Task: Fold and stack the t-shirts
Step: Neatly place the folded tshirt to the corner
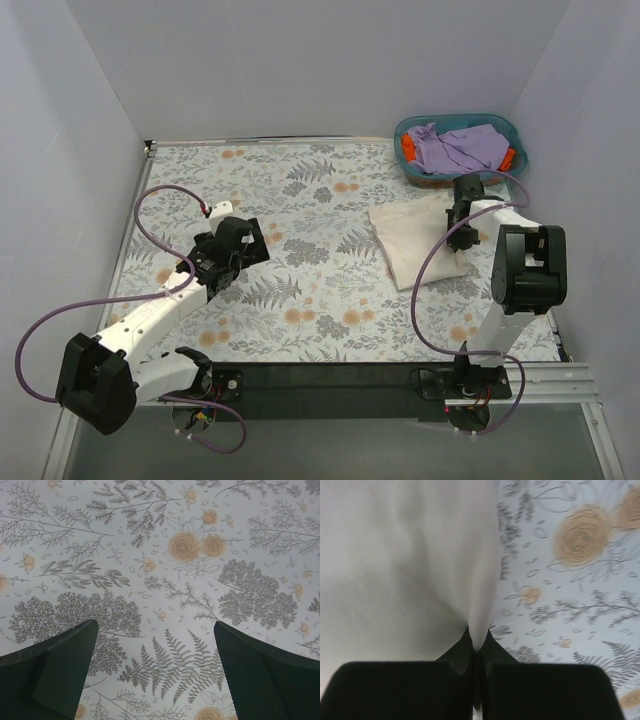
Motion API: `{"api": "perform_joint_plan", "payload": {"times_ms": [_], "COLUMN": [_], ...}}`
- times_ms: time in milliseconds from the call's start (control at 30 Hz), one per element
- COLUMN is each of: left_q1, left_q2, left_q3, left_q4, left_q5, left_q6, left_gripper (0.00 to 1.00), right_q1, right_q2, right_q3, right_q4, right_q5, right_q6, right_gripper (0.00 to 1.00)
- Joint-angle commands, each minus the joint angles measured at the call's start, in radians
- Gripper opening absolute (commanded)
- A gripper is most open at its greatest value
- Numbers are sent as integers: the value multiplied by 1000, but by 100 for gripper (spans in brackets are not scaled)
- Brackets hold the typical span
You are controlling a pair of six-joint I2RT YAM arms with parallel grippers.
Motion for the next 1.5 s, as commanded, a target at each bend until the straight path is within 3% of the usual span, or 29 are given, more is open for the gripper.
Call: {"api": "perform_joint_plan", "payload": {"times_ms": [0,300,433,700,867,1200,1267,1333,1367,1433,1467], "left_q1": [6,6,6,6,6,6,6,6,6,6,6], "left_q2": [-71,-51,-44,-18,-42,-88,-105,-120,-139,-156,-172], "left_q3": [-41,-44,-47,-45,-55,-58,-61,-62,-62,-44,-30], "left_q4": [-17,-5,6,15,10,22,21,19,19,15,7], "left_q5": [-79,-99,-101,-102,-112,-99,-99,-102,-104,-108,-115], "left_q6": [3,-4,-7,-4,-1,2,-1,-4,-5,-2,-2], "left_gripper": [94,94,94,94,94,94,94,94,94,95,96], "right_q1": [-98,-284,-304,-364,-420,-440,-440,-439,-437,-422,-414], "right_q2": [52,121,150,182,146,54,23,-6,-41,-81,-122], "right_q3": [75,175,210,225,181,161,159,162,161,161,164], "right_q4": [-38,-35,-35,-33,-33,-72,-89,-101,-119,-135,-153], "right_q5": [152,140,123,-44,-26,72,82,95,106,140,151], "right_q6": [-75,-31,-11,211,301,247,239,225,222,203,195], "right_gripper": [1,1,1,1,1,2,18,25,34,37,44]}}
